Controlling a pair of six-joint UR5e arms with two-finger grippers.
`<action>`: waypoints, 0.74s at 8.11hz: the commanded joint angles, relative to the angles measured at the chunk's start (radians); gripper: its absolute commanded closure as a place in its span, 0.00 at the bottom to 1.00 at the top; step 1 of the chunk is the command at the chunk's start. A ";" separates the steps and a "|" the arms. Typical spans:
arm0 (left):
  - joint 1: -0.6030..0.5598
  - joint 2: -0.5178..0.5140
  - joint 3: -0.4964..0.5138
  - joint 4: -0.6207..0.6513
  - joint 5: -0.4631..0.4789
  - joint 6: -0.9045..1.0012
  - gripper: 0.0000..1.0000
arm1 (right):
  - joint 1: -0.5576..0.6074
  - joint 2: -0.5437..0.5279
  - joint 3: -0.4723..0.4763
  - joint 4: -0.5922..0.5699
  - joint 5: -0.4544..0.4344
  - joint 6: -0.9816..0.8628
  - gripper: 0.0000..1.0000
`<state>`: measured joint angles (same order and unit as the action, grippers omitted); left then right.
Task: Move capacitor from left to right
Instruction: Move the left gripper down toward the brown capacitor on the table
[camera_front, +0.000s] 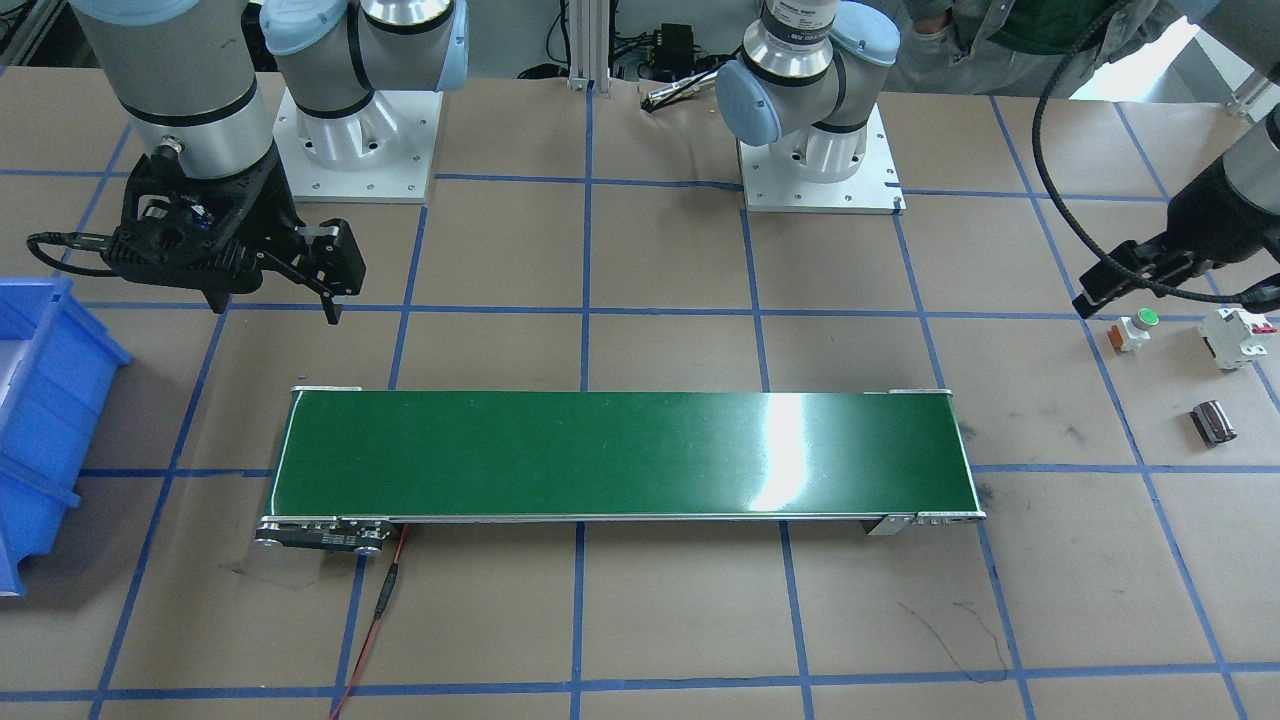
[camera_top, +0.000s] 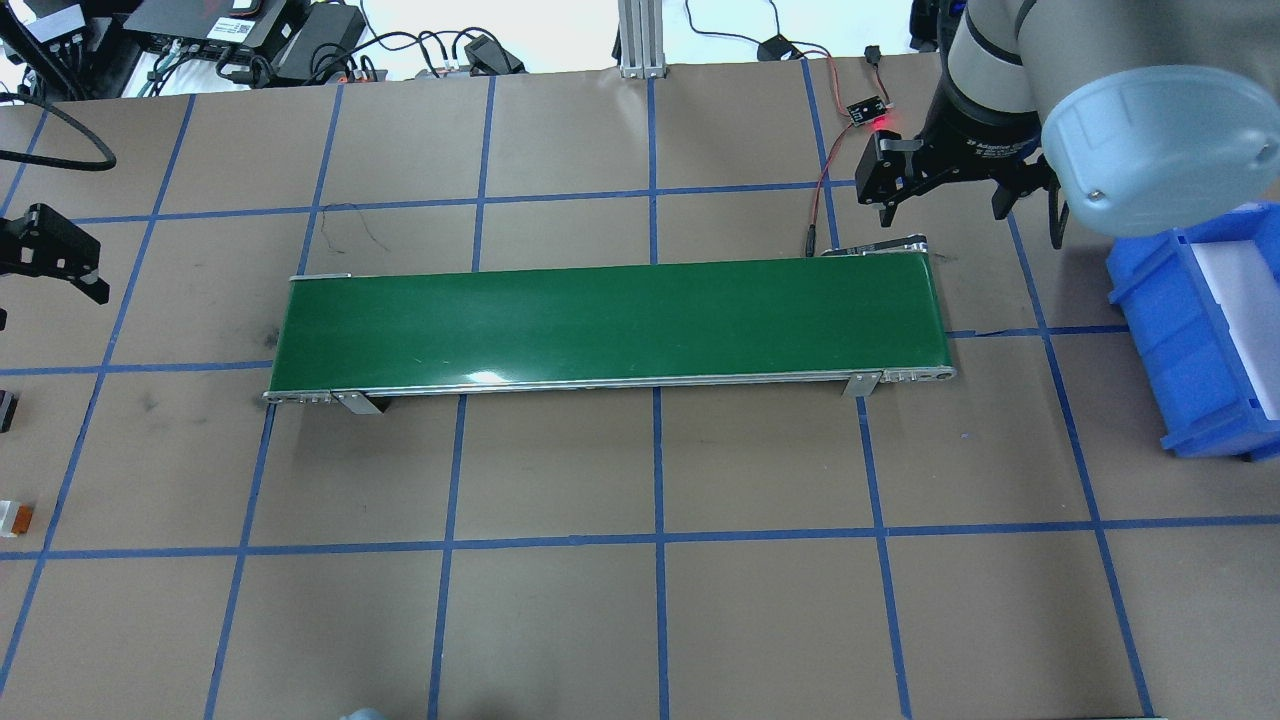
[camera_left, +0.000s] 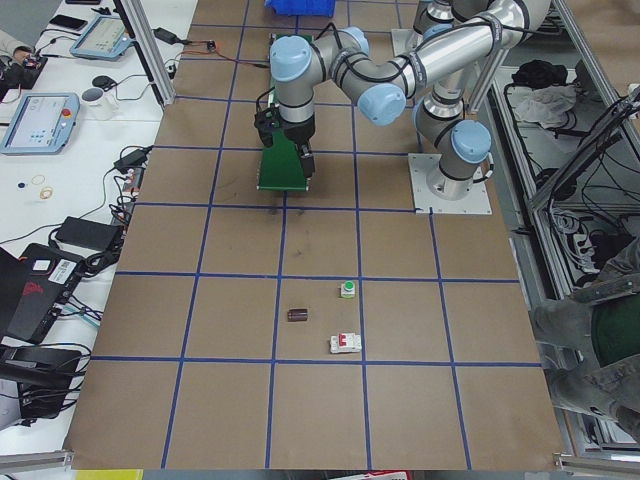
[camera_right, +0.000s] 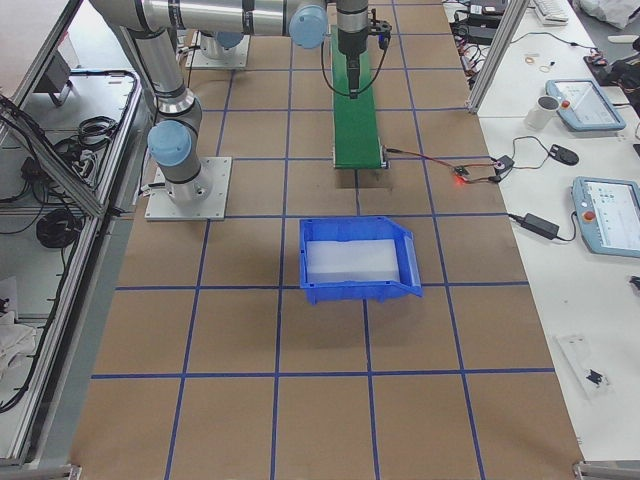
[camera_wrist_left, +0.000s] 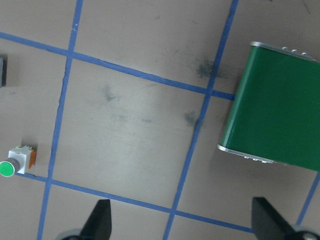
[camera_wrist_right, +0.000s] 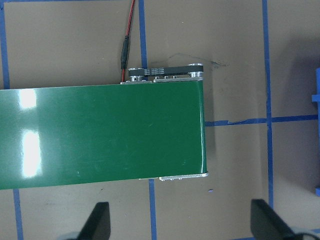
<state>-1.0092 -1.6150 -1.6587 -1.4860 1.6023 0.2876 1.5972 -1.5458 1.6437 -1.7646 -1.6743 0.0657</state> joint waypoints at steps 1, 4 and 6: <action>0.139 -0.089 -0.048 0.140 0.002 0.169 0.00 | 0.001 0.000 0.001 0.001 0.051 0.006 0.00; 0.250 -0.164 -0.084 0.279 0.005 0.377 0.00 | 0.001 0.000 -0.001 -0.003 0.053 0.003 0.00; 0.256 -0.219 -0.076 0.312 0.005 0.601 0.00 | 0.000 0.001 -0.001 0.000 0.085 -0.006 0.00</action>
<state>-0.7668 -1.7848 -1.7395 -1.2127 1.6074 0.6990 1.5984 -1.5462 1.6440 -1.7669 -1.6191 0.0667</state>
